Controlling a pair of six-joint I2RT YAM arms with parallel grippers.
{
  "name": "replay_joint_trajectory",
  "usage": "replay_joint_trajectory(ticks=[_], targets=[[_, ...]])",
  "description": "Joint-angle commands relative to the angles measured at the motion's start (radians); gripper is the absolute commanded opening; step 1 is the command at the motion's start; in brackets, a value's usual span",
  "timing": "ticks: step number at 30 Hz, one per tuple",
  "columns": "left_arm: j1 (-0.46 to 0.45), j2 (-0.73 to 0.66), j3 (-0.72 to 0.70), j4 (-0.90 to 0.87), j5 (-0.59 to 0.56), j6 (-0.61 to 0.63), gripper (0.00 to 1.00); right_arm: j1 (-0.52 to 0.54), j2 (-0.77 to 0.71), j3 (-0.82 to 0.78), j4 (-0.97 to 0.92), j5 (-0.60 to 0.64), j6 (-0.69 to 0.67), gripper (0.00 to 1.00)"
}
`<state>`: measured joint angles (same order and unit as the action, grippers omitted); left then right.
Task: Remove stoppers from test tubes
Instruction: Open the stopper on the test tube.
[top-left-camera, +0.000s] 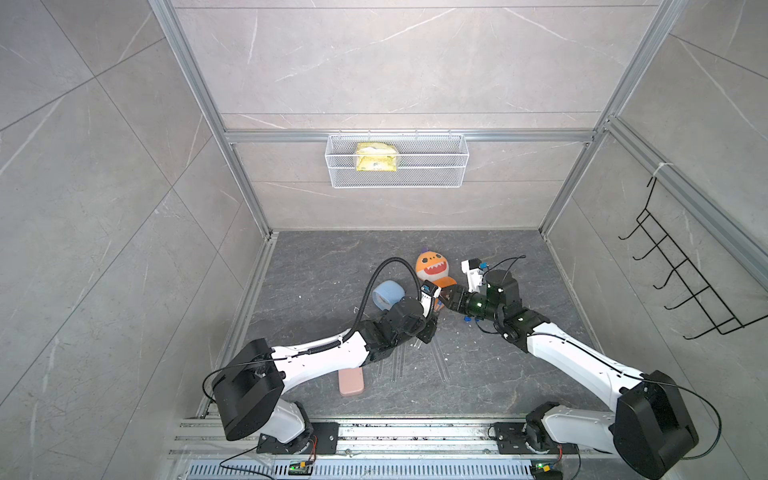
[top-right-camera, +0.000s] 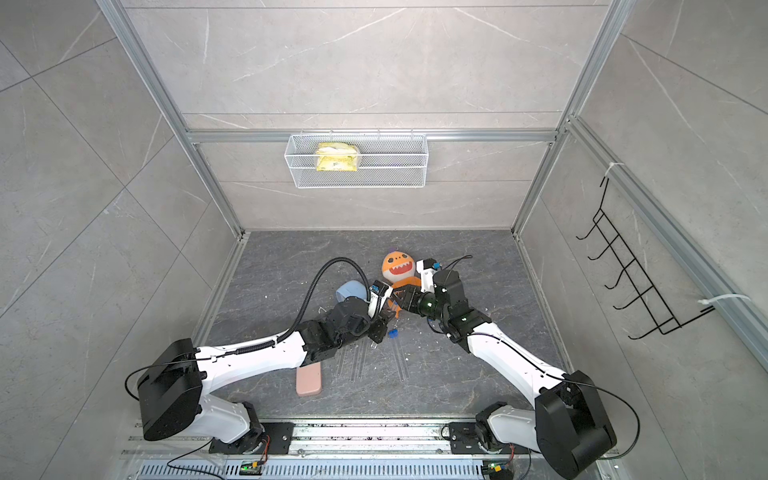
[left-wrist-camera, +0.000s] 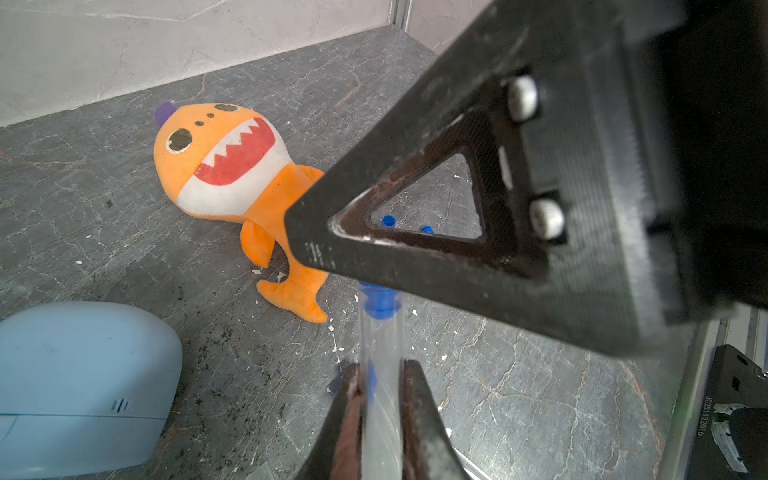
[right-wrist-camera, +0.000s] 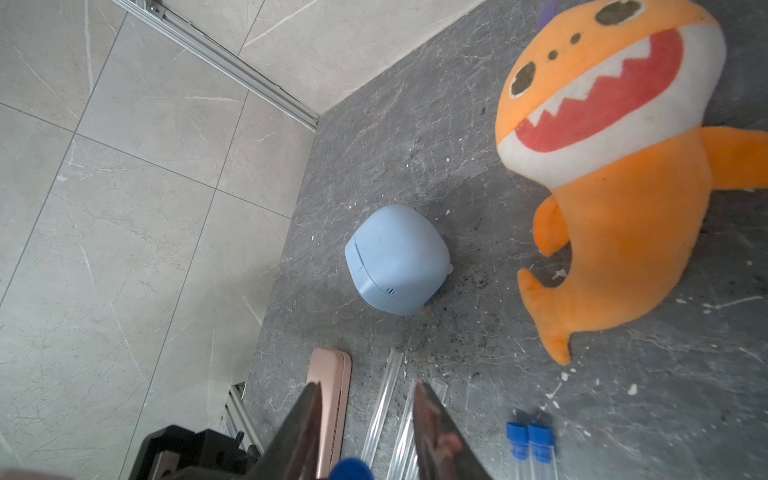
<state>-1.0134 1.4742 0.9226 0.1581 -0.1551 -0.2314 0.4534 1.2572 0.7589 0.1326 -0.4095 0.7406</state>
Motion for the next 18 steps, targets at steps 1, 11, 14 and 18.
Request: replay_joint_trajectory(ticks=[1, 11, 14, 18], targets=[[0.007, 0.003, 0.032, 0.03, -0.001, 0.02, 0.04, 0.007, 0.01, 0.024, 0.028, -0.015, -0.012, 0.38], [0.007, 0.005, 0.028, 0.038, -0.001, 0.015, 0.04, 0.01, 0.022, 0.03, 0.041, -0.024, 0.0, 0.32], [0.009, 0.003, 0.025, 0.044, -0.001, 0.015, 0.03, 0.013, 0.029, 0.033, 0.042, -0.028, 0.004, 0.32], [0.011, 0.0, 0.022, 0.048, -0.001, 0.016, 0.03, 0.017, 0.03, 0.035, 0.044, -0.028, 0.006, 0.29]])
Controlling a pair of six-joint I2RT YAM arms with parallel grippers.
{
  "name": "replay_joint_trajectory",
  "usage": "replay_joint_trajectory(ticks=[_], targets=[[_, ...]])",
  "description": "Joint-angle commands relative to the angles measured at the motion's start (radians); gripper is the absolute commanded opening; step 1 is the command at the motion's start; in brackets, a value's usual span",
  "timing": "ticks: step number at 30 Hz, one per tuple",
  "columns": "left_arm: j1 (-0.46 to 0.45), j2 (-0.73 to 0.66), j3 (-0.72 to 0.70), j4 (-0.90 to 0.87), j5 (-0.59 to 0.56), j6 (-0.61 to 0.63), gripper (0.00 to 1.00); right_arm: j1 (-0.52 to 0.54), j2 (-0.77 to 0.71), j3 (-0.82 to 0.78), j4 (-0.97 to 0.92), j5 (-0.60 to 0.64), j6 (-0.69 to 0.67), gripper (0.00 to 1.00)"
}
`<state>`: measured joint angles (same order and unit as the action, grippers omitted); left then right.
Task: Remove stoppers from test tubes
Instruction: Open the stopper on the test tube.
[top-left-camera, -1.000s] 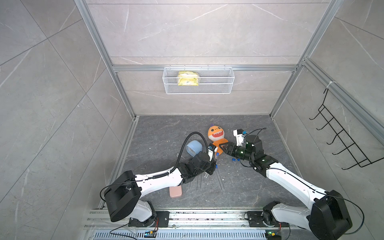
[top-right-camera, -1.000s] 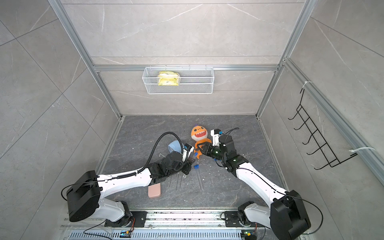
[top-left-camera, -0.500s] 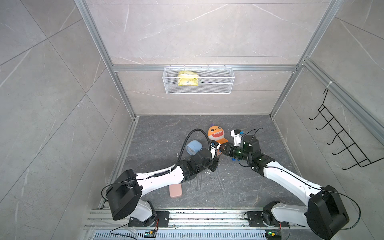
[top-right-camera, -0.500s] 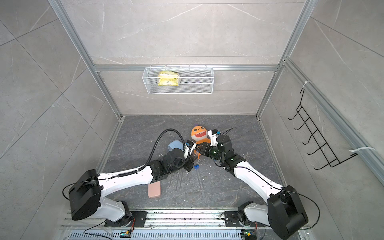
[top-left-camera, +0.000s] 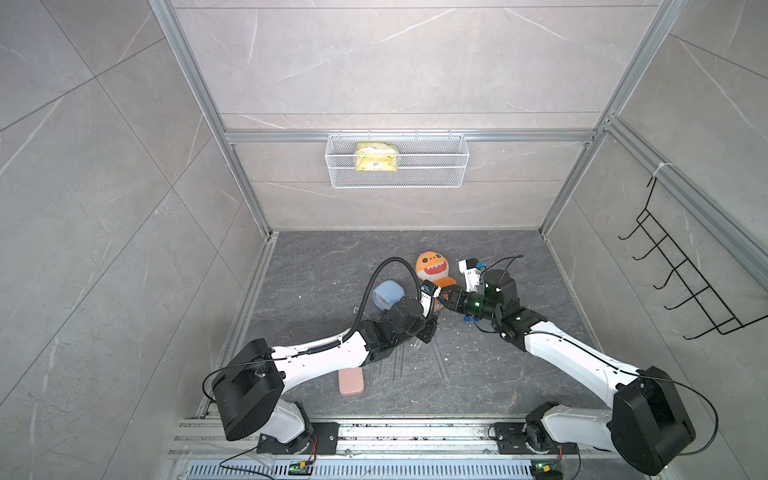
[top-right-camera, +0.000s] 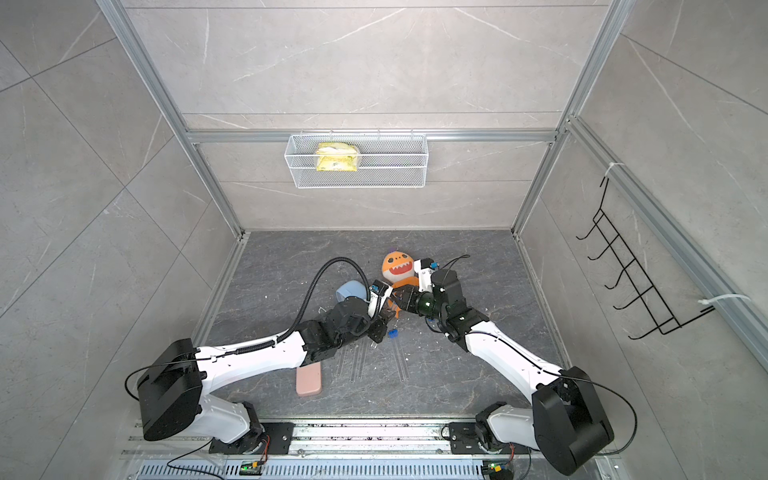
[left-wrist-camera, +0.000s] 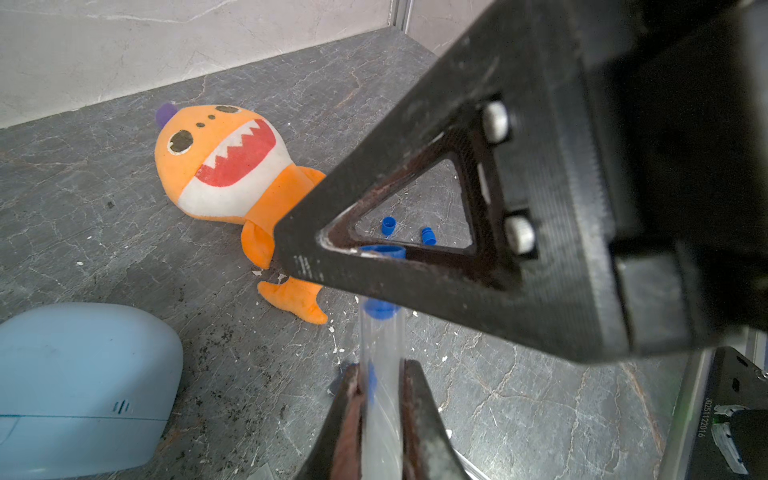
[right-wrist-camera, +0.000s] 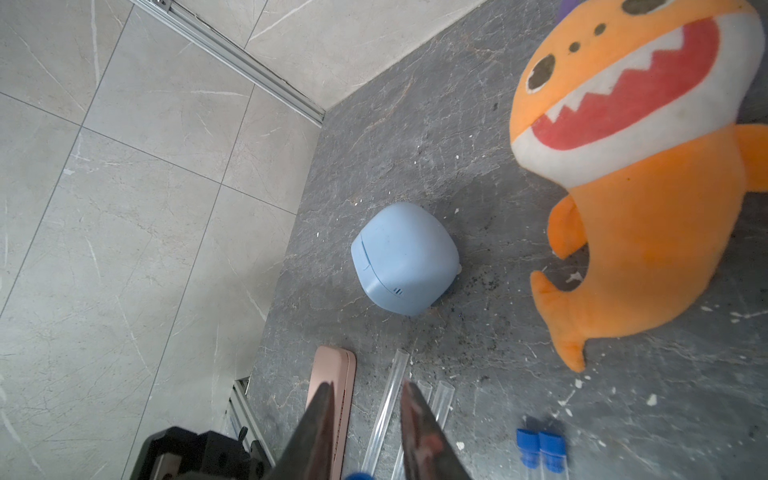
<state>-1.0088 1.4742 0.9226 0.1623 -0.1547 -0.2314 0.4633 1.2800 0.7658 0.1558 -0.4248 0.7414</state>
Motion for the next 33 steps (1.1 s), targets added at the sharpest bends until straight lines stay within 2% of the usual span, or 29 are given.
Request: replay_joint_trajectory(ticks=[1, 15, 27, 33], targets=[[0.008, 0.0, 0.023, 0.044, 0.0, 0.016, 0.03, 0.008, 0.009, 0.028, 0.021, -0.014, 0.006, 0.28], [0.014, -0.002, 0.015, 0.05, 0.012, 0.01, 0.02, 0.013, 0.011, 0.025, 0.031, 0.001, 0.01, 0.19], [0.016, -0.005, 0.013, 0.052, 0.011, 0.012, 0.02, 0.014, 0.027, 0.024, 0.042, -0.016, 0.022, 0.0], [0.018, -0.012, 0.014, 0.052, 0.009, 0.016, 0.01, 0.015, 0.041, 0.028, 0.052, -0.029, 0.027, 0.0]])
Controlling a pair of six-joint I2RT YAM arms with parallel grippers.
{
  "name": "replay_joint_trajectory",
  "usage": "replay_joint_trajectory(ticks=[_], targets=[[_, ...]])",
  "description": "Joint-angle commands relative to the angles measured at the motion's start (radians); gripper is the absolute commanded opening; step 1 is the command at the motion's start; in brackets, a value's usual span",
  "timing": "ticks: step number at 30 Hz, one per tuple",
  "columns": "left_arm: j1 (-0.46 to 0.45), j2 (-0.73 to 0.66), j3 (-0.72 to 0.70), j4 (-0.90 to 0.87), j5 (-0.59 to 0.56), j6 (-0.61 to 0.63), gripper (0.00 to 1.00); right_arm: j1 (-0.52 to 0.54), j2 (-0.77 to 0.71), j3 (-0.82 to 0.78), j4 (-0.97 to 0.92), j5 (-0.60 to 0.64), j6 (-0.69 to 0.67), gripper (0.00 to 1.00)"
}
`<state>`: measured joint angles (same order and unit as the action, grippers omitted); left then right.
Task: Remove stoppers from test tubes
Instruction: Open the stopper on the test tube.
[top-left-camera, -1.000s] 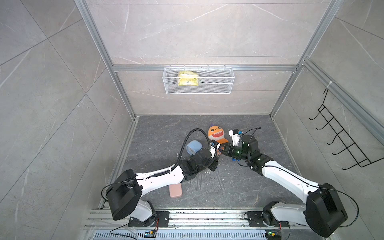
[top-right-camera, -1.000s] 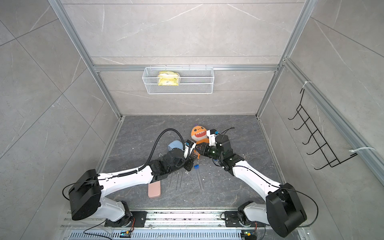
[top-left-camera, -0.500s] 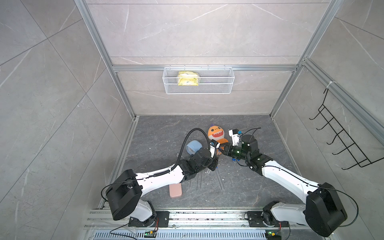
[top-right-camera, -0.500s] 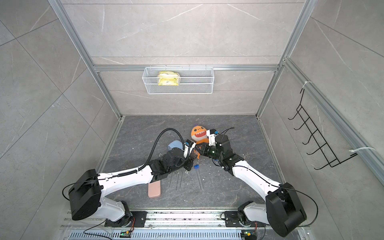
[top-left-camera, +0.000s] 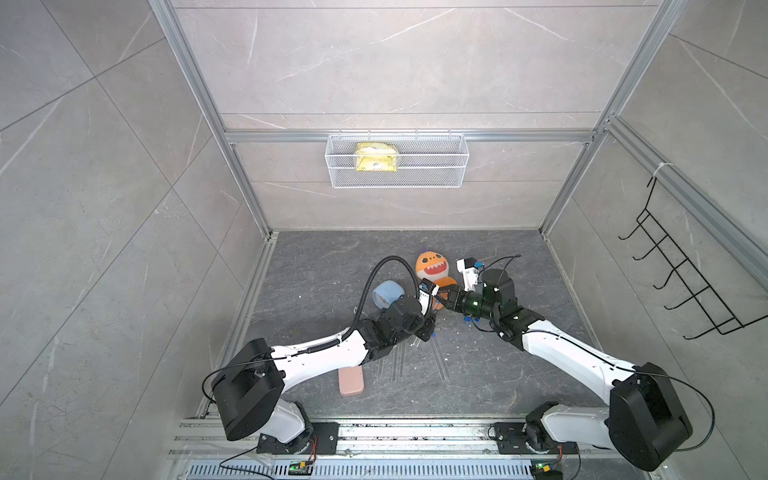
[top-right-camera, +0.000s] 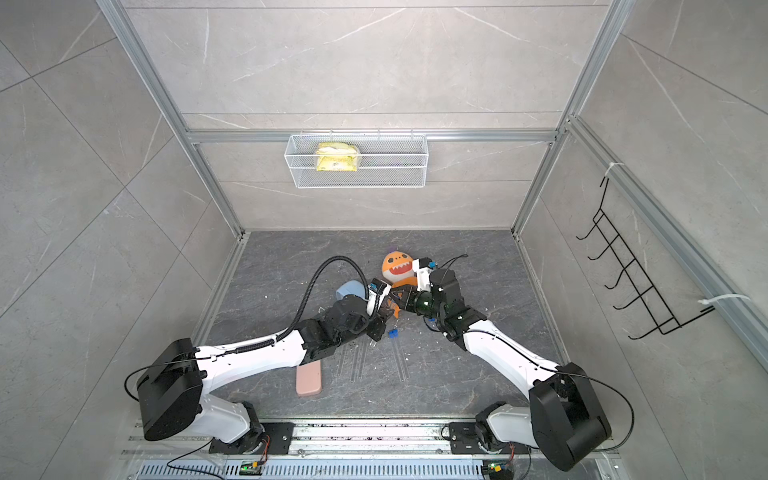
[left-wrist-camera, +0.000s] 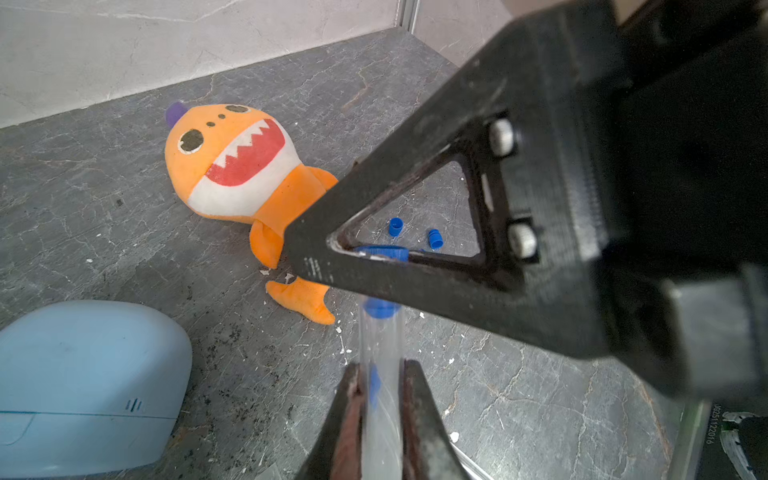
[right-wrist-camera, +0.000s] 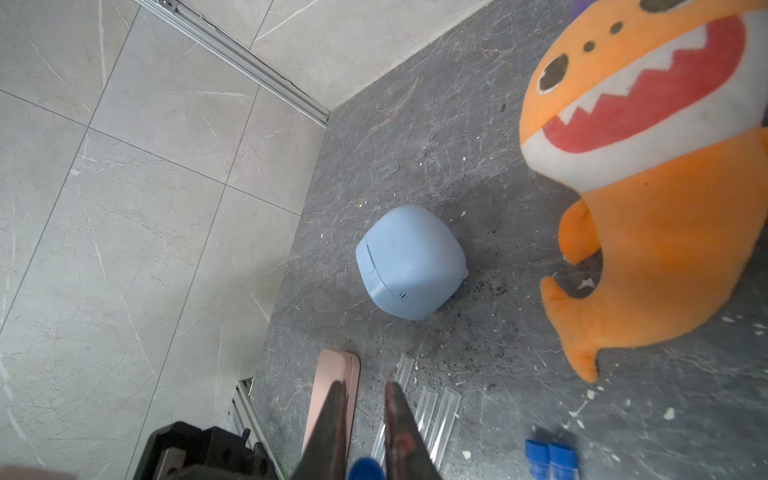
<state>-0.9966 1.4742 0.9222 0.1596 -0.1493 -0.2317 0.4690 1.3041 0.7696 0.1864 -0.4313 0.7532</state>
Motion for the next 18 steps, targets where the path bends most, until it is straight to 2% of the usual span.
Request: replay_joint_trajectory(ticks=[1, 11, 18], targets=[[0.006, -0.013, 0.014, 0.053, 0.003, 0.017, 0.02, 0.008, 0.017, 0.026, 0.017, -0.016, 0.013, 0.0], [0.005, -0.048, 0.005, 0.038, 0.016, -0.016, 0.0, 0.011, 0.01, 0.026, -0.033, 0.13, -0.075, 0.0], [0.003, -0.058, -0.023, 0.056, 0.014, -0.026, 0.0, 0.011, 0.017, 0.01, 0.001, 0.156, -0.07, 0.0]])
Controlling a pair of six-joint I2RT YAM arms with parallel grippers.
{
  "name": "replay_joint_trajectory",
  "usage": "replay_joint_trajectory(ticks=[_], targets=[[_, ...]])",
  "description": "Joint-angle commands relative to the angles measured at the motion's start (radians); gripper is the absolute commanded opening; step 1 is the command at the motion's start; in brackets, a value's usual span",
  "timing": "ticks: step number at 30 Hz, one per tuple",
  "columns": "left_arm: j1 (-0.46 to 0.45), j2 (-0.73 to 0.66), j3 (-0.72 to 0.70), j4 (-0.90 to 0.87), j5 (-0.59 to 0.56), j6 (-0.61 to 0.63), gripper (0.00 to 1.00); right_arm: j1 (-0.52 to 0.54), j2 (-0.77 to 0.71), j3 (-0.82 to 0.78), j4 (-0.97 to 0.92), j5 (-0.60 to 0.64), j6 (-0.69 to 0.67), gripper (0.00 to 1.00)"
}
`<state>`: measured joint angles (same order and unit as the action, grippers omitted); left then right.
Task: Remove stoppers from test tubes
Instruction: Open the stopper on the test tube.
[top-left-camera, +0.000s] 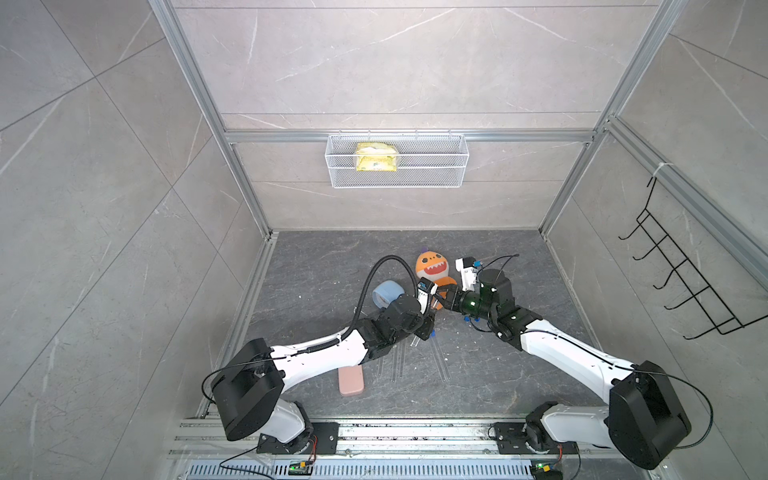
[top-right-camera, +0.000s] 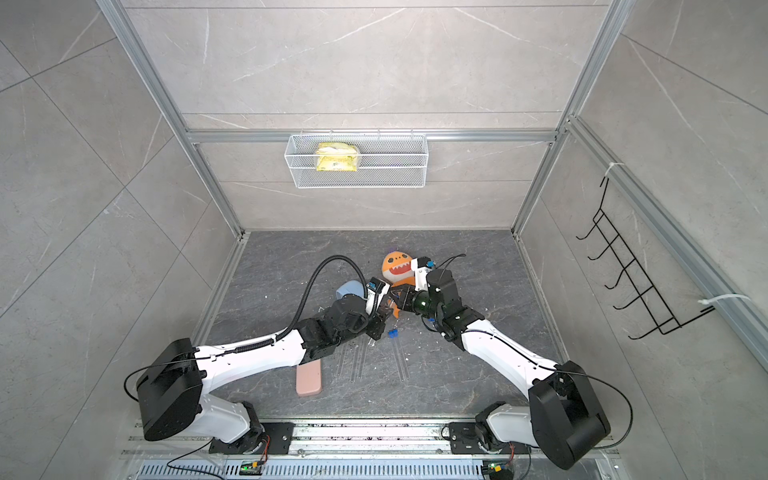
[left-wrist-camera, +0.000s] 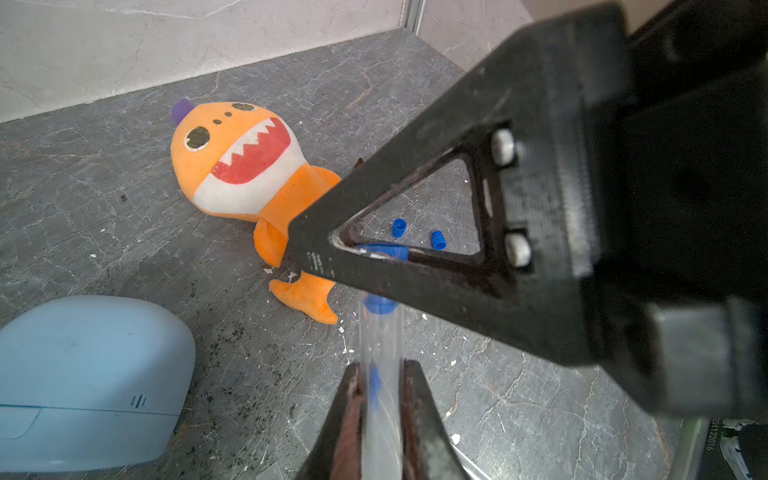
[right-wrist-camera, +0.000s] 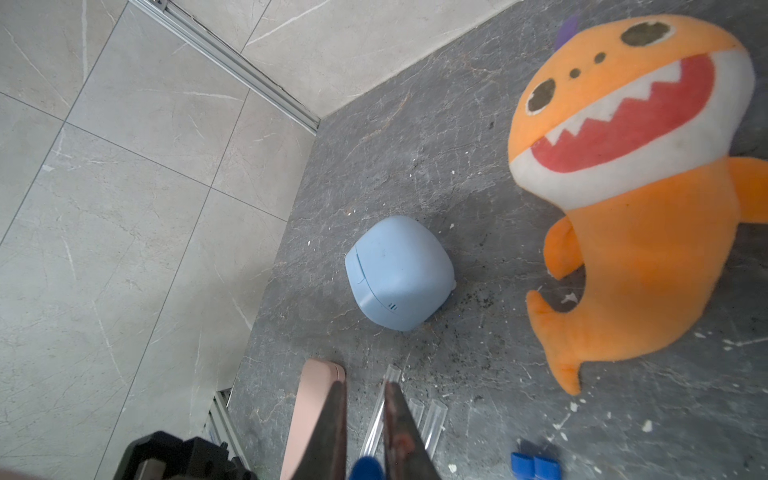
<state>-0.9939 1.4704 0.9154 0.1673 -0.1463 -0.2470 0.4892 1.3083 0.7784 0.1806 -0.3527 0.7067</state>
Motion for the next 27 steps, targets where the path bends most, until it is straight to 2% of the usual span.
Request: replay_joint_trajectory(ticks=[1, 16, 27], targets=[[0.003, -0.054, -0.024, 0.053, 0.008, -0.01, 0.0, -0.009, 0.011, 0.001, 0.008, 0.074, -0.02, 0.0], [0.055, -0.021, -0.112, 0.07, -0.005, -0.044, 0.0, -0.042, -0.018, 0.03, 0.025, -0.013, 0.081, 0.0], [0.065, -0.011, -0.112, 0.048, 0.003, -0.05, 0.0, -0.075, -0.034, 0.033, 0.039, -0.029, 0.112, 0.0]])
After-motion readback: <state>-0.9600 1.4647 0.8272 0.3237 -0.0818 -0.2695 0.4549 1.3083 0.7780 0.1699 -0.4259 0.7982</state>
